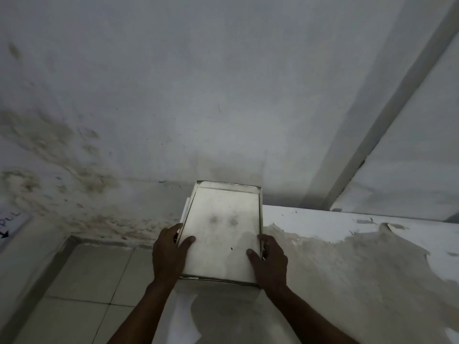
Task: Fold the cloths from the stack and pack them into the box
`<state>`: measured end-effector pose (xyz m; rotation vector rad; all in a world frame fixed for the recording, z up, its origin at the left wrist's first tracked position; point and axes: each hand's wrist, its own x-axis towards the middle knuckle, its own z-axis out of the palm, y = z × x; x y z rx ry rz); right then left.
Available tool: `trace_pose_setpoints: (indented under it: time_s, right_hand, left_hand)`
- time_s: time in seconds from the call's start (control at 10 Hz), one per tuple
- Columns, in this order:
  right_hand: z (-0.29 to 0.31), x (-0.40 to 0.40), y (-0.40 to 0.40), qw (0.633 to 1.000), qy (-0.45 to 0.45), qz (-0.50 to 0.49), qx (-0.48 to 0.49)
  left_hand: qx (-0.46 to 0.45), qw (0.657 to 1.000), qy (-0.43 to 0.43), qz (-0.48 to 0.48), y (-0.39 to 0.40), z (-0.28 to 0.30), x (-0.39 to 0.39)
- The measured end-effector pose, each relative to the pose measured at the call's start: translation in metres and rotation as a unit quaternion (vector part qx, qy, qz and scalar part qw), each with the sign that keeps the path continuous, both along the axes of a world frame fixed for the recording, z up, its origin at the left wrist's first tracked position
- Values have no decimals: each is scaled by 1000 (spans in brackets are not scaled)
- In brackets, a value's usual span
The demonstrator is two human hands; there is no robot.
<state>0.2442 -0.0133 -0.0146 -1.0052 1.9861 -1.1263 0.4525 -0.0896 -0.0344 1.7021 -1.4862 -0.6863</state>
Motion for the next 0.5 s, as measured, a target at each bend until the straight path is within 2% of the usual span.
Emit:
trace_pose_setpoints:
  time_s: [0.2,0.3,0.5]
  right_hand:
    - [9,-25,1,998,-34,52,31]
    - [18,-42,6,998,-30,49,39]
    - [52,-86,18,999,-18,32,5]
  left_hand:
    - [81,991,-99,-26,1,10,-5]
    - [76,986,-139,-42,4,23,-15]
    - [41,989,-107,-94,14,62,-51]
